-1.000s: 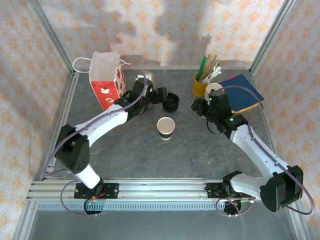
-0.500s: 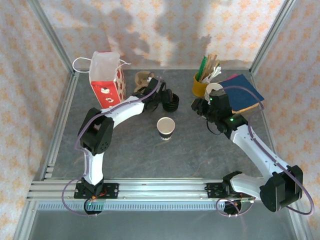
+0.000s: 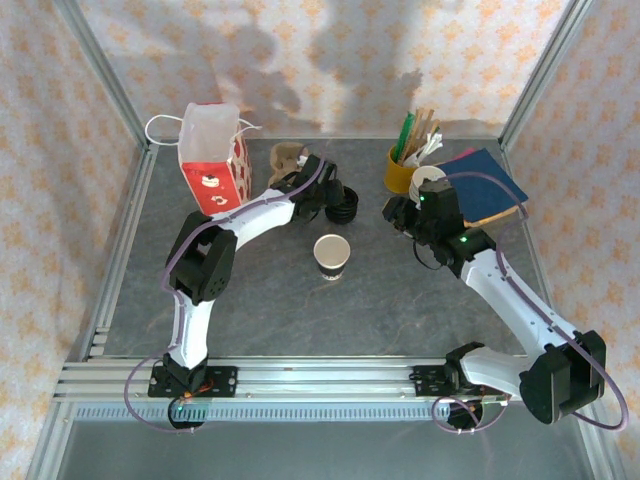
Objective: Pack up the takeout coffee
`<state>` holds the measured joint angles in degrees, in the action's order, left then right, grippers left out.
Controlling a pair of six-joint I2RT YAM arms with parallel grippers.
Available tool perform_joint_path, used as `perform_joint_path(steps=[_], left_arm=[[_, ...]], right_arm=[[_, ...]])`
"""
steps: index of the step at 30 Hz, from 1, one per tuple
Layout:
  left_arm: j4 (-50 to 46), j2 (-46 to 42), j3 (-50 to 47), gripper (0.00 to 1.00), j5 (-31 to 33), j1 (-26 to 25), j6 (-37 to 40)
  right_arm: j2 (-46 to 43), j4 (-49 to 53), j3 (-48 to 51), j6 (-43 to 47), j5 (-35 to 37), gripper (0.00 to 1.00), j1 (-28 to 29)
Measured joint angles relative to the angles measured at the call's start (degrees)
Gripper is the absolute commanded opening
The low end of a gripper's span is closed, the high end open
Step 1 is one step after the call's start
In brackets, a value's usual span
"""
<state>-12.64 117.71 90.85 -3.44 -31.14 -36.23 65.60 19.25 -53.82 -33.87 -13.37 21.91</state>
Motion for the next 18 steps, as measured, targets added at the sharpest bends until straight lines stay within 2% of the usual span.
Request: perform_joint_path(steps=[5,18], left_arm=[[0.0,0.0,0.0,0.39,-0.2,0.0,-0.5],[0.0,1.6,0.1,0.39,-0.6,0.0,-1.4]], right_arm=[[0.0,0.0,0.0,0.0,0.0,0.45,0.0],[0.0,0.0,0.0,0.0,0.1,0.45,0.0]])
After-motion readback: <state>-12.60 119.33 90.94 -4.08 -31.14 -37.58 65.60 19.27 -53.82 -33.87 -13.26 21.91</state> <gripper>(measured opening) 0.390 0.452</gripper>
